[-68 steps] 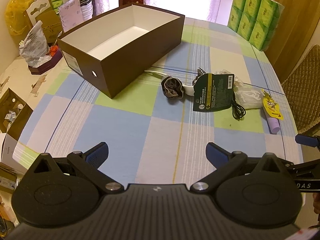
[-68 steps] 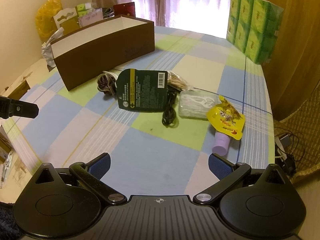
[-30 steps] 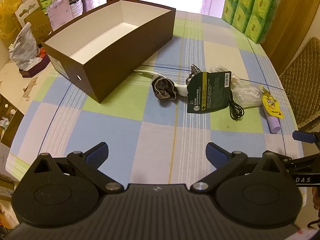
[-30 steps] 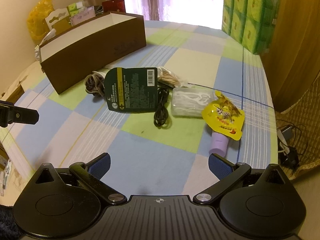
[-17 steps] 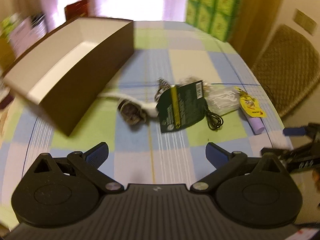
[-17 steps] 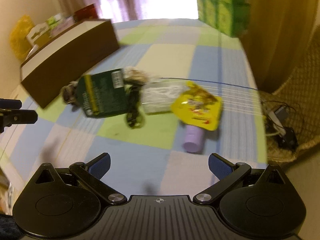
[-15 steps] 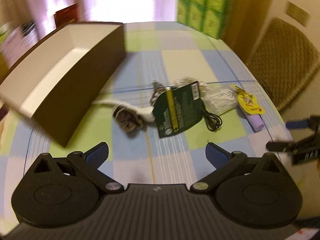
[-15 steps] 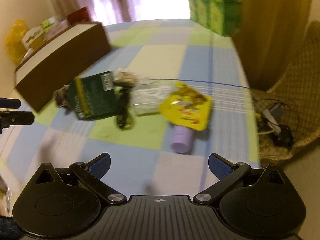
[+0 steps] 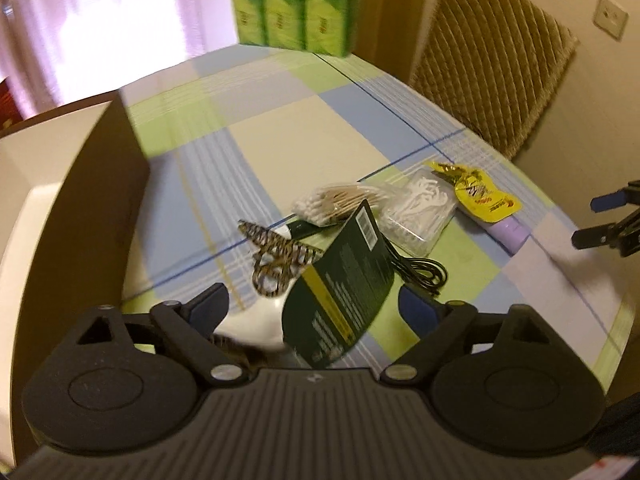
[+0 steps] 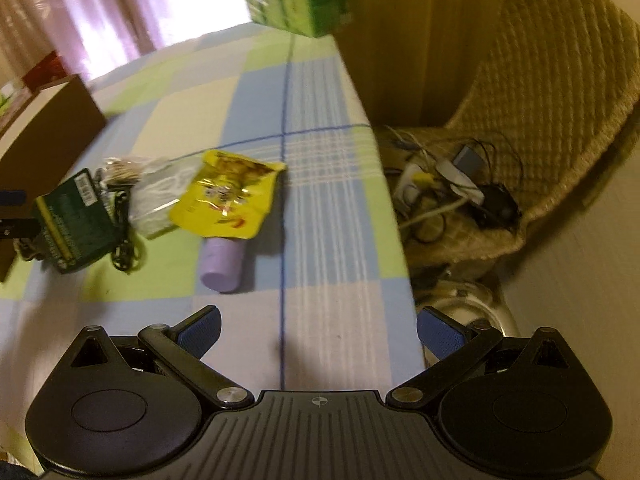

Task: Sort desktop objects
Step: 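Grasp the green cable package with the left tool while the right tool approaches the yellow pouch, then grasp the yellow snack pouch with the right tool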

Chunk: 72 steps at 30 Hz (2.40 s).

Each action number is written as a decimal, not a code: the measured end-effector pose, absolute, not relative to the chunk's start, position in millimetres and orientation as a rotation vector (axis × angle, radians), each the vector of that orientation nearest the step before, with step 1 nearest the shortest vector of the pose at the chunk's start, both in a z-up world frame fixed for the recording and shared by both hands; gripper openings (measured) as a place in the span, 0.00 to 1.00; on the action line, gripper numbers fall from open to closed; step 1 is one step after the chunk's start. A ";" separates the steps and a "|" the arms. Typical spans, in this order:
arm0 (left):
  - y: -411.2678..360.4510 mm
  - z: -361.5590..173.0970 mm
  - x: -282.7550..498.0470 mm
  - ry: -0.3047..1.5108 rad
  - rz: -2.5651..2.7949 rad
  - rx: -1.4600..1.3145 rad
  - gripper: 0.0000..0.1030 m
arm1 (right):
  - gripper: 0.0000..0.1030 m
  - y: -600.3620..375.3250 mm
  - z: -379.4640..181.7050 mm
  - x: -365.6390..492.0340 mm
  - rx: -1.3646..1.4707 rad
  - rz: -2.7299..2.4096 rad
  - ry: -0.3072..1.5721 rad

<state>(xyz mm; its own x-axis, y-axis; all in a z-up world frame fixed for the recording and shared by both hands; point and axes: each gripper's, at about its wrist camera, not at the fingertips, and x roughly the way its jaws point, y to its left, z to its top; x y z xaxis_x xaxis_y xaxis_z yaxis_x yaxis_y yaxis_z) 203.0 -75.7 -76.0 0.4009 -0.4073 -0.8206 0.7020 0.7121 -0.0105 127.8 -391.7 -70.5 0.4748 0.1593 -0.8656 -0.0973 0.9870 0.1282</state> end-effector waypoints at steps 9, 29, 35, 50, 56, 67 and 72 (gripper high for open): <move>-91.8 -92.9 223.8 0.997 -0.846 0.377 0.31 | 0.98 -403.5 -79.0 124.5 0.096 0.073 1.096; -104.1 -106.7 199.2 1.022 -0.788 0.326 0.13 | 0.98 -399.1 -85.3 151.3 0.164 0.137 1.057; -91.8 -98.0 190.2 1.021 -0.678 0.210 0.00 | 0.98 -400.7 -89.9 173.8 0.342 0.214 1.037; -76.4 -85.9 178.7 1.006 -0.545 0.049 0.00 | 0.98 -366.6 -104.1 223.0 0.368 0.321 1.032; -76.2 -88.1 174.6 1.008 -0.534 0.048 0.00 | 0.93 -355.9 -107.0 241.3 0.386 0.302 1.028; -78.3 -91.7 167.6 1.016 -0.534 0.073 0.00 | 0.63 -348.7 -108.4 244.4 0.331 0.232 1.024; -80.9 -96.8 165.5 1.022 -0.531 0.088 0.00 | 0.53 -348.1 -102.7 240.2 0.300 0.238 0.970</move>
<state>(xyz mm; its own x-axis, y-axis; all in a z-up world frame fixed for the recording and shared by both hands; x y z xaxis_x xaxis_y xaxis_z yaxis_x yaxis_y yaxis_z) 165.5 -80.9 -96.8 0.4074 -0.3800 -0.8305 0.4607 0.8706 -0.1724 240.2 -348.1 -102.7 0.5450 0.3300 -0.7708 -0.0642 0.9330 0.3541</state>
